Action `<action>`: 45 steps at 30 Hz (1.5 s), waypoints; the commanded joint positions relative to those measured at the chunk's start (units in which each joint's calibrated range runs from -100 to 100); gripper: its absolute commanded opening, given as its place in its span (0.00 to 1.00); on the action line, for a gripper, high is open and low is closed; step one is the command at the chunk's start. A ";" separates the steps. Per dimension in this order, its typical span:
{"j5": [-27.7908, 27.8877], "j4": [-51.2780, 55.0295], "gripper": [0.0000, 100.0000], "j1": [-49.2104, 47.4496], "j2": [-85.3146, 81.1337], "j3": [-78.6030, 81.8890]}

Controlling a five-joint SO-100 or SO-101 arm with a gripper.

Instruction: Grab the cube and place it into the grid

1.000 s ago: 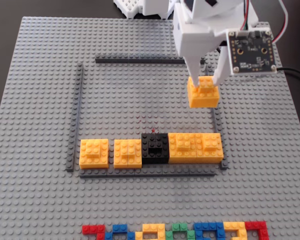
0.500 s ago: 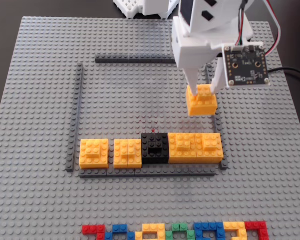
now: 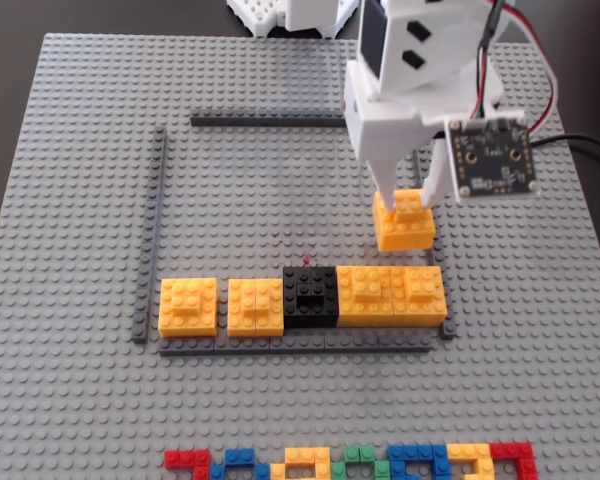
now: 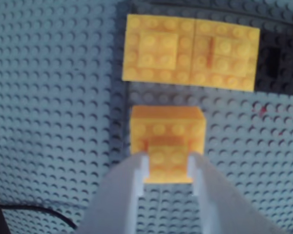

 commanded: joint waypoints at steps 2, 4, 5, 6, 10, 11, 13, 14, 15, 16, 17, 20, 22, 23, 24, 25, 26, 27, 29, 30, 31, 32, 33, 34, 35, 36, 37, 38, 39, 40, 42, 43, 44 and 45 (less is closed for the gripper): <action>0.15 -0.91 0.03 0.84 0.16 -2.48; 0.15 -0.96 0.03 0.84 0.76 -3.03; 0.15 -0.96 0.03 0.84 1.02 -3.21; 0.15 -1.00 0.03 0.77 1.19 -3.39; 0.00 -1.00 0.03 0.40 1.79 -4.39; 0.00 -0.96 0.03 0.25 1.88 -4.75; -0.05 -0.86 0.03 0.03 2.14 -5.38; -0.10 -0.81 0.03 -0.04 2.22 -5.74; -0.15 -0.76 0.03 -0.19 2.40 -6.02; -0.15 -0.71 0.03 -0.19 2.40 -6.20; -0.20 -0.71 0.03 -0.26 2.48 -6.38; -0.29 -0.71 0.03 -0.41 2.57 -6.65; -0.29 -0.71 0.03 -0.48 2.74 -6.74; -0.34 -0.76 0.03 -0.48 2.83 -6.74; -0.39 -0.81 0.03 -0.56 2.91 -6.74; -0.44 -0.86 0.03 -0.56 3.00 -6.74; -0.49 -0.91 0.03 -0.63 3.08 -6.74; -0.49 -1.00 0.03 -0.63 3.17 -6.74; -0.49 -1.00 0.03 -0.70 3.34 -6.74; -0.49 -1.05 0.03 -0.70 3.34 -6.74; -0.49 -1.05 0.03 -0.70 3.34 -6.74; -0.49 -1.15 0.03 -0.63 3.43 -6.74; -0.49 -1.20 0.03 -0.63 3.51 -6.74; -0.44 -1.25 0.03 -0.56 3.60 -6.74; -0.44 -1.35 0.03 -0.56 3.60 -6.74; -0.44 -1.39 0.03 -0.48 3.77 -6.74; -0.44 -1.49 0.03 -0.48 3.86 -6.74; -0.39 -1.54 0.03 -0.41 4.03 -6.92; -0.39 -1.54 0.03 -0.41 4.11 -7.01; -0.39 -1.54 0.03 -0.41 4.37 -7.38; -0.39 -1.54 0.03 -0.41 4.72 -7.74; -0.39 -1.59 0.03 -0.41 4.89 -8.01; -0.39 -1.64 0.03 -0.41 5.06 -8.19; -0.34 -1.64 0.03 -0.41 5.23 -8.28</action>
